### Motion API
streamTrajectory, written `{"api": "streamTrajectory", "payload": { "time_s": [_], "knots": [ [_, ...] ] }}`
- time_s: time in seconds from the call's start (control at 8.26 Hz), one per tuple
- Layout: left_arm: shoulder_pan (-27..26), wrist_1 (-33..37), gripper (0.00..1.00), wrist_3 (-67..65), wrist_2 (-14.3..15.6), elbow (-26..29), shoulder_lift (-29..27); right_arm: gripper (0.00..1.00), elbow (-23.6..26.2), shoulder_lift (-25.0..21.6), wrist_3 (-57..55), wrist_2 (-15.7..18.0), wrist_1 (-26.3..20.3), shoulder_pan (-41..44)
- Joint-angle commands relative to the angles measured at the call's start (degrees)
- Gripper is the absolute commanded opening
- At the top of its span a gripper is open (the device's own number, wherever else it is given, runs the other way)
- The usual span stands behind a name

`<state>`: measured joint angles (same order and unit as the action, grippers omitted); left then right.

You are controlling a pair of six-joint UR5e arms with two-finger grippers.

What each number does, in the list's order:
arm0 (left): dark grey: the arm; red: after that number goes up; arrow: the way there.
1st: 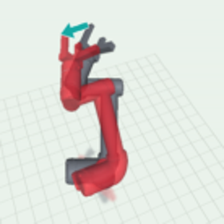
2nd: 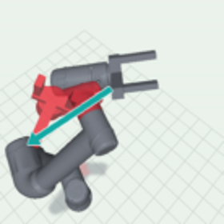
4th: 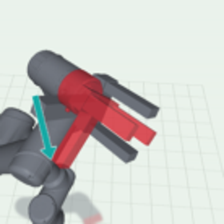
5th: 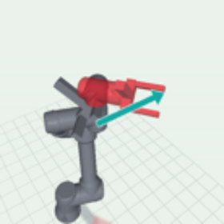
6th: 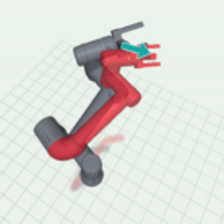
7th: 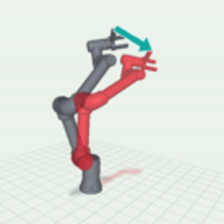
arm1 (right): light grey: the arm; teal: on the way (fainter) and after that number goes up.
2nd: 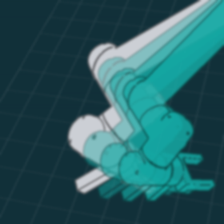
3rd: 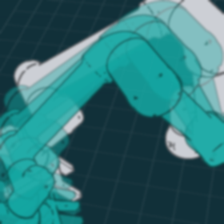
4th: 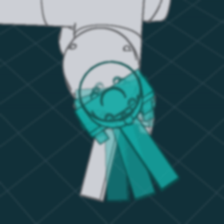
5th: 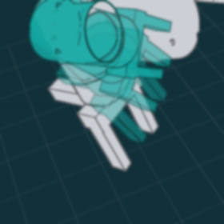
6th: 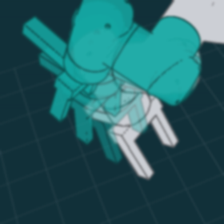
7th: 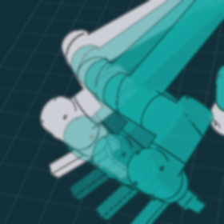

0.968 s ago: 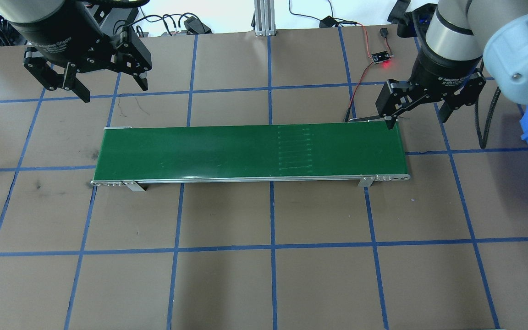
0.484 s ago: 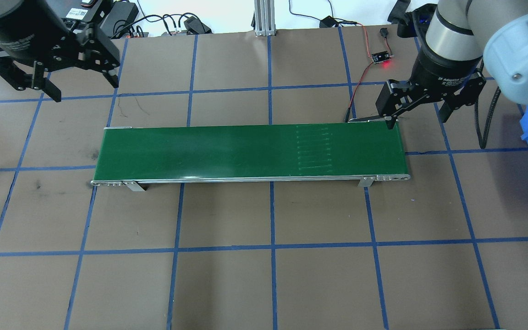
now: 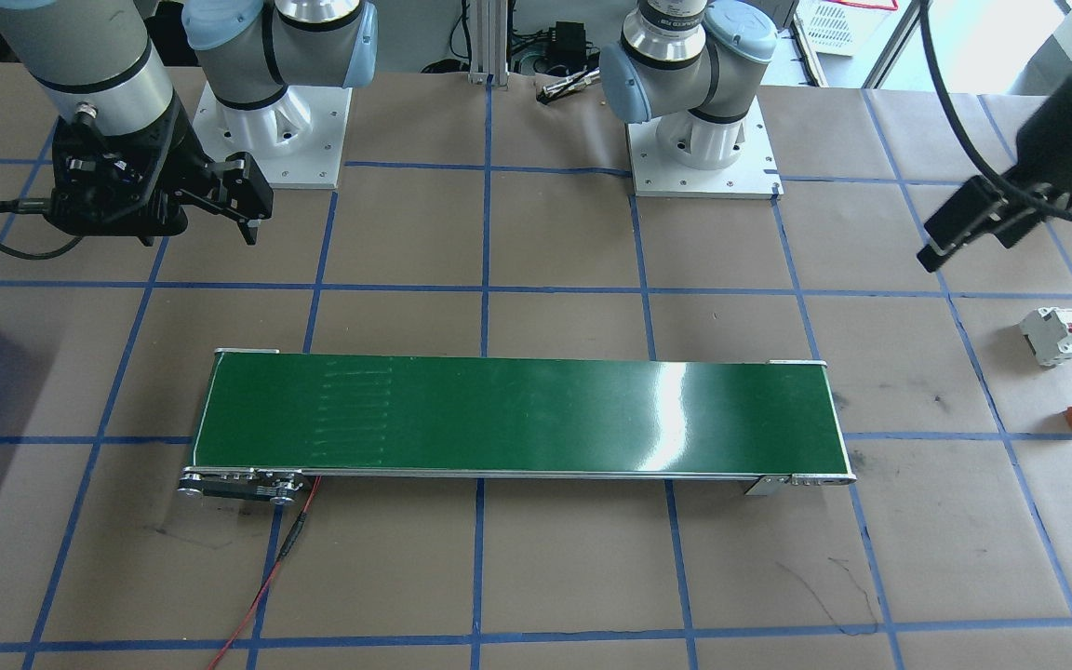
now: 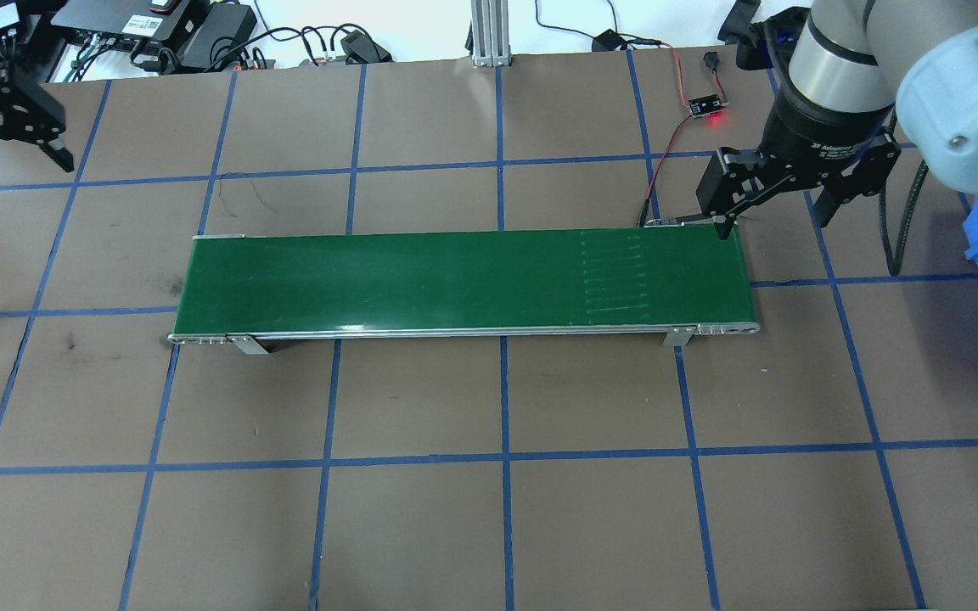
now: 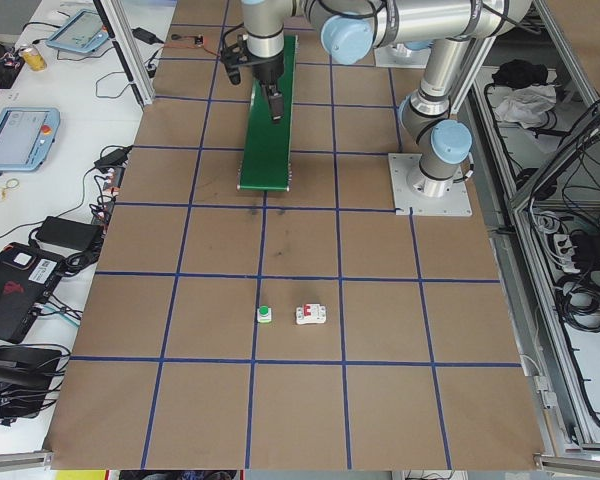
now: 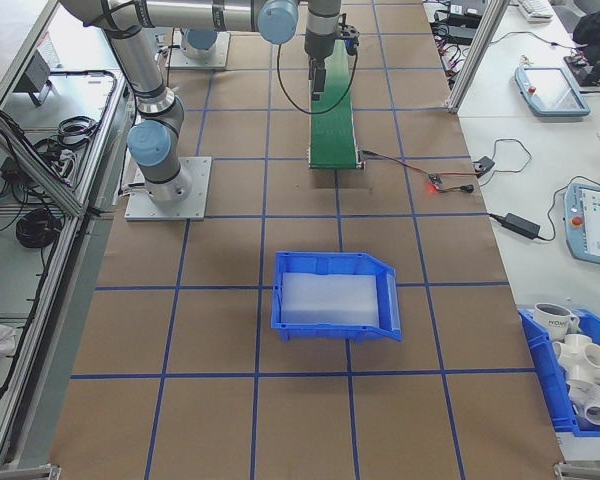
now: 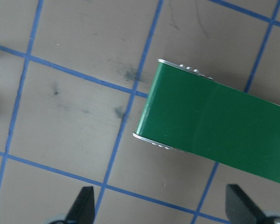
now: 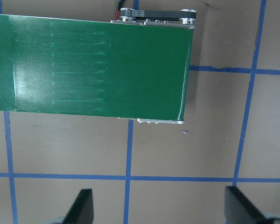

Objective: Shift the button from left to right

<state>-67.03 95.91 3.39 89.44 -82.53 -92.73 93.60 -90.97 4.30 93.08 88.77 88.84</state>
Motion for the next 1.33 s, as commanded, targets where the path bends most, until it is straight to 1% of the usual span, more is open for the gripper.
{"api": "streamTrajectory", "payload": {
  "time_s": [0.0,0.12,0.24,0.36,0.48,0.61,0.85,1.09,1.21],
  "knots": [
    [13.72,-9.19,1.00,10.56,5.99,0.18,-8.50,1.00,0.00,0.00,0.00,0.00,0.00,0.02],
    [16.55,-10.73,1.00,13.72,6.71,0.18,-11.48,1.00,0.00,0.00,0.00,0.00,0.00,0.02],
    [18.23,-12.83,1.00,20.54,7.06,0.70,-14.91,1.00,0.00,0.00,0.00,0.00,0.00,-0.07],
    [19.90,-17.64,1.00,25.04,7.07,0.88,-18.16,1.00,0.00,0.00,0.00,0.00,0.00,0.02],
    [22.70,-23.08,1.00,30.92,6.89,0.88,-21.85,1.00,0.00,0.00,0.00,0.00,0.00,0.02],
    [24.99,-24.70,1.00,34.63,6.89,0.97,-24.84,1.00,0.00,0.00,0.00,0.00,0.00,0.02],
    [26.07,-26.38,1.00,40.87,6.37,2.36,-27.50,1.00,0.00,0.00,0.00,0.00,0.00,-0.07],
    [26.24,-28.05,1.00,42.92,6.10,2.64,-30.31,1.00,0.00,0.00,0.00,0.00,0.00,0.02],
    [26.51,-31.45,1.00,44.24,5.58,2.55,-31.80,1.00,0.00,0.00,0.00,0.00,0.00,0.02]
  ]
}}
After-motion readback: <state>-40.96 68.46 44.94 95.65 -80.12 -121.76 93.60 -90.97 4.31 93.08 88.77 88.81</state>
